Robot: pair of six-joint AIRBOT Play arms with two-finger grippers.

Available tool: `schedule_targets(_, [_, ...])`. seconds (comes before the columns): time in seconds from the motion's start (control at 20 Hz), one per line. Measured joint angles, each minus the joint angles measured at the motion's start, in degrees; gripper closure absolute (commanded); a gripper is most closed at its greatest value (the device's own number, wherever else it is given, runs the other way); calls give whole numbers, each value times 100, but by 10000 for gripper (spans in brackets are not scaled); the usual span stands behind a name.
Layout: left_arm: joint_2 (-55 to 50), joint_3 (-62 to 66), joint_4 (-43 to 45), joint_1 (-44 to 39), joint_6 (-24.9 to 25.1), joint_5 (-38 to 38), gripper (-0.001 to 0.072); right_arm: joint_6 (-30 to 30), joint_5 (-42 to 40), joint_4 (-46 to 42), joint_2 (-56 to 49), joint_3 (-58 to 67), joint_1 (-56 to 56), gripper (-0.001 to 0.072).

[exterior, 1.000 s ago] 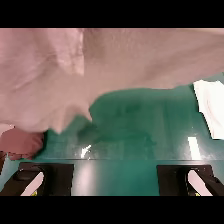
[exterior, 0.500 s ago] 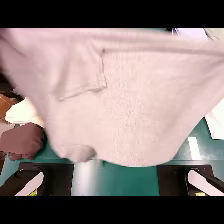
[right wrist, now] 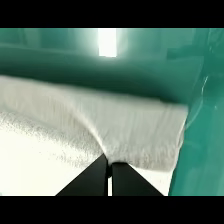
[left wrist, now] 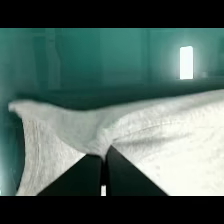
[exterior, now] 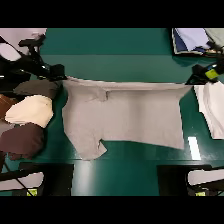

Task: Fold the shirts.

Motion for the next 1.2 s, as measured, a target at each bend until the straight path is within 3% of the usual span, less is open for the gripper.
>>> schedule_targets(0.25, [-492, 223, -168, 11, 120, 957, 686, -105, -289, 48, -835, 1051, 52, 701])
schedule_targets(0.45, [-586, 439, -61, 9, 192, 396, 687, -293, -354, -66, -664, 839, 55, 701])
schedule_targets(0.8, [-619, -472, 46, 0, 407, -190, 683, -387, -911, -227, 70, -1029, 142, 697])
schedule_targets(0.85, [-619, -614, 50, 0, 409, -199, 620, -389, -1005, -234, 142, -1252, 155, 617])
schedule_targets(0.9, [-619, -713, 52, 0, 409, -203, 345, -389, -1091, -232, 205, -1451, 162, 407])
schedule_targets(0.95, [-619, -791, 57, 0, 404, -221, 224, -387, -1134, -232, 247, -1598, 162, 314])
schedule_targets(1.2, [-212, -1047, 153, 46, 304, -636, 225, -374, -964, -234, 664, -1945, 9, 315])
